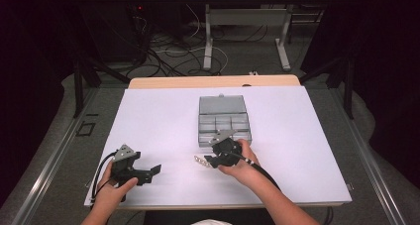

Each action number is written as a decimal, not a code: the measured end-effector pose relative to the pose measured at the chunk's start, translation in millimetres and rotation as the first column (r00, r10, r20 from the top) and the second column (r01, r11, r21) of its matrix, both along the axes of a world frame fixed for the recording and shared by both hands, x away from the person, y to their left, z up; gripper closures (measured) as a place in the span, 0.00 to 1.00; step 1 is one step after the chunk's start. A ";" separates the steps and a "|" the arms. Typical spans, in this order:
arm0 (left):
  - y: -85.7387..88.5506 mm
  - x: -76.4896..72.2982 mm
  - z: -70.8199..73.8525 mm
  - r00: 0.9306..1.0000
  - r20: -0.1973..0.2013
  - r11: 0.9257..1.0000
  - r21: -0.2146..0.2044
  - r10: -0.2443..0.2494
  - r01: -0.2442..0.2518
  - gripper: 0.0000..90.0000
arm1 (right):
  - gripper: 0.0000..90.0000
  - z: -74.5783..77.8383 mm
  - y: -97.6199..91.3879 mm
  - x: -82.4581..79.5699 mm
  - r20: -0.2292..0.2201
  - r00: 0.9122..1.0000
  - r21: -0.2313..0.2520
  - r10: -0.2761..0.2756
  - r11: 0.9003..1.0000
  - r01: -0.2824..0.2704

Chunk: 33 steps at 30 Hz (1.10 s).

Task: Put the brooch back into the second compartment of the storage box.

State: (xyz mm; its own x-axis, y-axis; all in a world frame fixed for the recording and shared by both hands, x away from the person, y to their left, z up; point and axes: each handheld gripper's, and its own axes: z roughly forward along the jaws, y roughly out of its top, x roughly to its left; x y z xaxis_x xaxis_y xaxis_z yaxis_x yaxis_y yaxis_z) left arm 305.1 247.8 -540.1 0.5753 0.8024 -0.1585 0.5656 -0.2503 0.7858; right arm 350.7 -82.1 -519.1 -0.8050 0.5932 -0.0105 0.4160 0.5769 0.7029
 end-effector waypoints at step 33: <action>-0.1 0.8 -0.6 1.000 -0.004 1.000 0.006 -0.008 0.008 0.00 | 0.72 1.1 34.7 20.5 -0.148 0.985 -0.135 0.093 0.984 -0.114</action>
State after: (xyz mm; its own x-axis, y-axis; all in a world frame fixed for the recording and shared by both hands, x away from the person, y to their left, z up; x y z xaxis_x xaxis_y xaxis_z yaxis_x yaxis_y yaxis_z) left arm 305.9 247.8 -540.7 0.5813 0.7986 -0.1559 0.5664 -0.2595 0.7822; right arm 371.2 -47.4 -518.0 -0.8613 0.5073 0.0290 0.4378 0.7119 0.5491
